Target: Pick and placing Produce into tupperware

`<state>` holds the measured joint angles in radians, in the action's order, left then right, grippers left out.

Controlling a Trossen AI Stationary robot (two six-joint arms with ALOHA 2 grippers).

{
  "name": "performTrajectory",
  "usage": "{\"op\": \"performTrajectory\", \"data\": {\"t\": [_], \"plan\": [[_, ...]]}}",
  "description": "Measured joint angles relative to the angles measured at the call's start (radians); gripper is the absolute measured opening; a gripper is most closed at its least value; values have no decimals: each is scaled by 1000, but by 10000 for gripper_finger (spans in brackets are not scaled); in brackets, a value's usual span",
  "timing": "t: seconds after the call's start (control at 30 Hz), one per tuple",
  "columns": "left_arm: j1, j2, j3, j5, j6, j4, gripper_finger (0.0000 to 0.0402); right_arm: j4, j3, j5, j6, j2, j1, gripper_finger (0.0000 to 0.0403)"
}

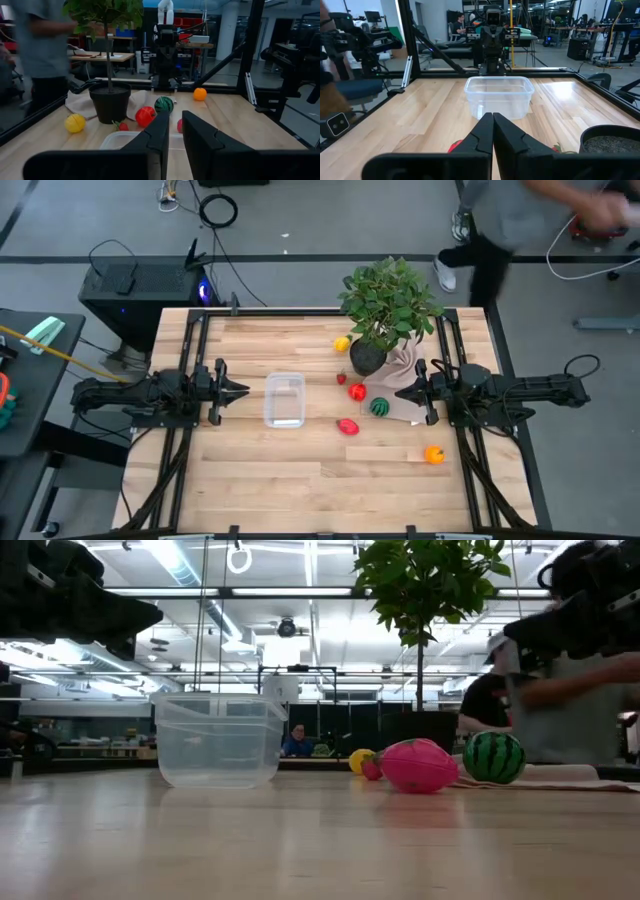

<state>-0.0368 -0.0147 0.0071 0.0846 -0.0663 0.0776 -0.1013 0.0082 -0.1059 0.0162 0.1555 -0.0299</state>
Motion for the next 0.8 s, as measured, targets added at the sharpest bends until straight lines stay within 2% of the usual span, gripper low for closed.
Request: {"op": "performTrajectory", "data": {"t": [0.8], "plan": [[0, 0, 0, 0, 0, 0, 53, 0, 0, 0, 0, 0, 0, 16]]}}
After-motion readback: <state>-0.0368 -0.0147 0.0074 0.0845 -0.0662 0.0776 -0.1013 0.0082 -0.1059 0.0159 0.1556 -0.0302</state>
